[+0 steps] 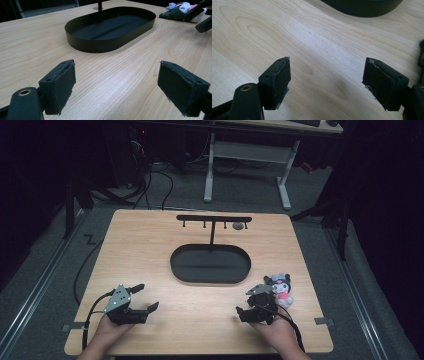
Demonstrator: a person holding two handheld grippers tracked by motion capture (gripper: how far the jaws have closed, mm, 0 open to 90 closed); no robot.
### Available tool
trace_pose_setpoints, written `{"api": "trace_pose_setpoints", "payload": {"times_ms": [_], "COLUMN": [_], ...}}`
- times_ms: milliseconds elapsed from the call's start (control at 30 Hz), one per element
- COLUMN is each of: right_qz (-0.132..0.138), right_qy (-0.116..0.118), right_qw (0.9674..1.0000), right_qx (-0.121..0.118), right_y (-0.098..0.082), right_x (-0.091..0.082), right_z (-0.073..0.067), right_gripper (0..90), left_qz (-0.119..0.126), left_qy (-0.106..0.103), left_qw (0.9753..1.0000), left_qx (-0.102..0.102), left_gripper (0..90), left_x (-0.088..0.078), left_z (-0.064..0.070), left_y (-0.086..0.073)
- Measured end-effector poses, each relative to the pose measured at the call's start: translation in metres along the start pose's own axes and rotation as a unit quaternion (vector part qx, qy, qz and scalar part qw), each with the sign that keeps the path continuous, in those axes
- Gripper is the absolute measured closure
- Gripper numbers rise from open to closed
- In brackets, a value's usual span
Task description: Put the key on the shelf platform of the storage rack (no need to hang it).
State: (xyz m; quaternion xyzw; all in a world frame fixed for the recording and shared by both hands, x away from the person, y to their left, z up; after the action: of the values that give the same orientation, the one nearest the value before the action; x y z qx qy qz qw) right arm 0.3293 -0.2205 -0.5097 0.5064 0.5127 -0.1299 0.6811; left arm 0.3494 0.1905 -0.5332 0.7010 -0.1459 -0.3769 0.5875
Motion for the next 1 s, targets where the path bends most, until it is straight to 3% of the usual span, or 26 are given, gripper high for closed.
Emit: {"api": "trace_pose_setpoints", "payload": {"times_ms": [267, 667, 900, 1000], "right_qz": [-0.035, -0.058, -0.081, -0.106], "right_qy": [0.007, 0.019, 0.021, 0.023], "right_qw": [0.9994, 0.9981, 0.9965, 0.9941], "right_qx": [-0.005, 0.012, 0.001, -0.002], "right_y": [0.004, 0.008, 0.015, 0.017], "right_x": [-0.003, -0.01, -0.015, -0.017], "right_z": [0.003, 0.007, 0.006, 0.004], "right_gripper": [22.7, 23.7, 24.6, 25.5], "left_qz": [0.0, 0.0, 0.0, -0.001], "left_qy": [0.001, 0.001, 0.0, 0.0], "left_qw": [1.0, 1.0, 1.0, 1.0], "left_qx": [0.0, 0.0, 0.0, 0.001], "left_gripper": [15.6, 15.6, 15.6, 15.6], "left_x": [0.0, 0.0, 0.0, 0.0], "left_z": [0.0, 0.0, 0.0, 0.001], "left_y": [0.0, 0.0, 0.0, 0.0]}}
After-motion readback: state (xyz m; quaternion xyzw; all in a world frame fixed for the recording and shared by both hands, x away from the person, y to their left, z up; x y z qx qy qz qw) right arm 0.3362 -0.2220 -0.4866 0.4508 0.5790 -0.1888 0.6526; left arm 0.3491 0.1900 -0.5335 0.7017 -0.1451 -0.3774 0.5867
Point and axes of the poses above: each handheld gripper's, and its own axes: x roughly forward along the jaws, y roughly out of its top, z roughly to its right, the point moved 2 cm from there along x, roughly forward along the jaws, and after that the axes turned 7 degrees about y, right-handed, at the moved point
